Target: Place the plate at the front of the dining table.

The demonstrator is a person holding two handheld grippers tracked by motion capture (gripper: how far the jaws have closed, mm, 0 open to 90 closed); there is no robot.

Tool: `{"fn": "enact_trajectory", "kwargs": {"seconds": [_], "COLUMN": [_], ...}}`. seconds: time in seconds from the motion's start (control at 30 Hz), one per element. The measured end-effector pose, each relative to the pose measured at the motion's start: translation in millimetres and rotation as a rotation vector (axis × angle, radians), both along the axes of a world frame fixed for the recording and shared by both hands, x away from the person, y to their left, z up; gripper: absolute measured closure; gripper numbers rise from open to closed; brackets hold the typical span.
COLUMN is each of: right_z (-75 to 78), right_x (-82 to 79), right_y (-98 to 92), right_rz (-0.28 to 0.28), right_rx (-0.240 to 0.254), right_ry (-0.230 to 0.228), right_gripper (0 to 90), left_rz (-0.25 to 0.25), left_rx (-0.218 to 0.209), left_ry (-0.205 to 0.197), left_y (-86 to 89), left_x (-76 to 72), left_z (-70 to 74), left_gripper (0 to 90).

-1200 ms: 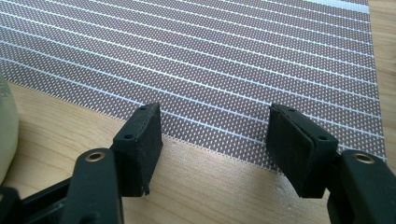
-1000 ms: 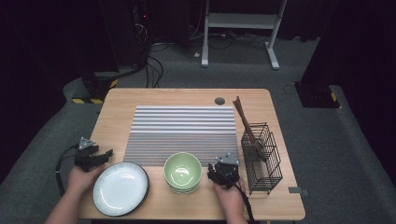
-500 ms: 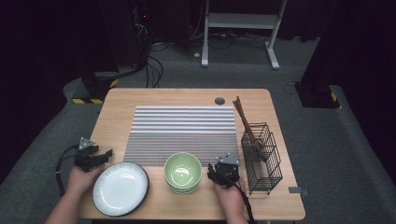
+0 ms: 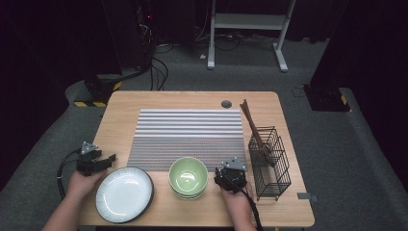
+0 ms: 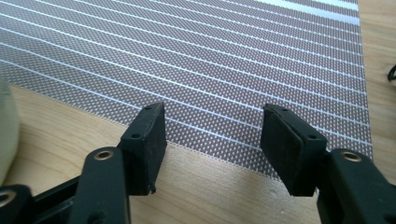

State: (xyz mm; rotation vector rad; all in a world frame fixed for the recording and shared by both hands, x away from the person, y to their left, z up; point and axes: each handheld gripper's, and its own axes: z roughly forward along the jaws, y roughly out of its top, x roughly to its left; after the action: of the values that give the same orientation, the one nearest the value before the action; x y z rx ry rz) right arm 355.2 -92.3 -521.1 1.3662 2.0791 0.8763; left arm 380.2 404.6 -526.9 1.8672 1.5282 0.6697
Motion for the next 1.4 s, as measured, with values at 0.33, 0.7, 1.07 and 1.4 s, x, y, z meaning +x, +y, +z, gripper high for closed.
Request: {"fn": "enact_trajectory", "kwargs": {"seconds": [0.33, 0.7, 1.07, 1.4], "right_z": [8.7, 16.8, 21.4, 23.4], "right_x": [-1.9, -2.9, -3.7, -4.7], "right_y": [-2.8, -7.5, -11.1, -10.4], "right_rz": [0.013, 0.031, 0.045, 0.055], "right_rx": [0.029, 0.052, 0.064, 0.065], "right_ry": [-0.032, -0.07, -0.083, -0.093], "right_gripper": [45.7, 50.2, 52.7, 57.8], "left_rz": [0.008, -0.059, -0.066, -0.134], "left_rx": [-0.094, -0.11, -0.161, -0.182], "left_ry": [0.093, 0.132, 0.13, 0.104], "left_y": [6.2, 4.2, 3.9, -9.7], "left_x": [-5.6, -29.4, -53.4, -75.6], "left_z": [10.1, 33.0, 47.6, 66.0], "left_gripper": [37.8, 45.4, 46.9, 48.2]}}
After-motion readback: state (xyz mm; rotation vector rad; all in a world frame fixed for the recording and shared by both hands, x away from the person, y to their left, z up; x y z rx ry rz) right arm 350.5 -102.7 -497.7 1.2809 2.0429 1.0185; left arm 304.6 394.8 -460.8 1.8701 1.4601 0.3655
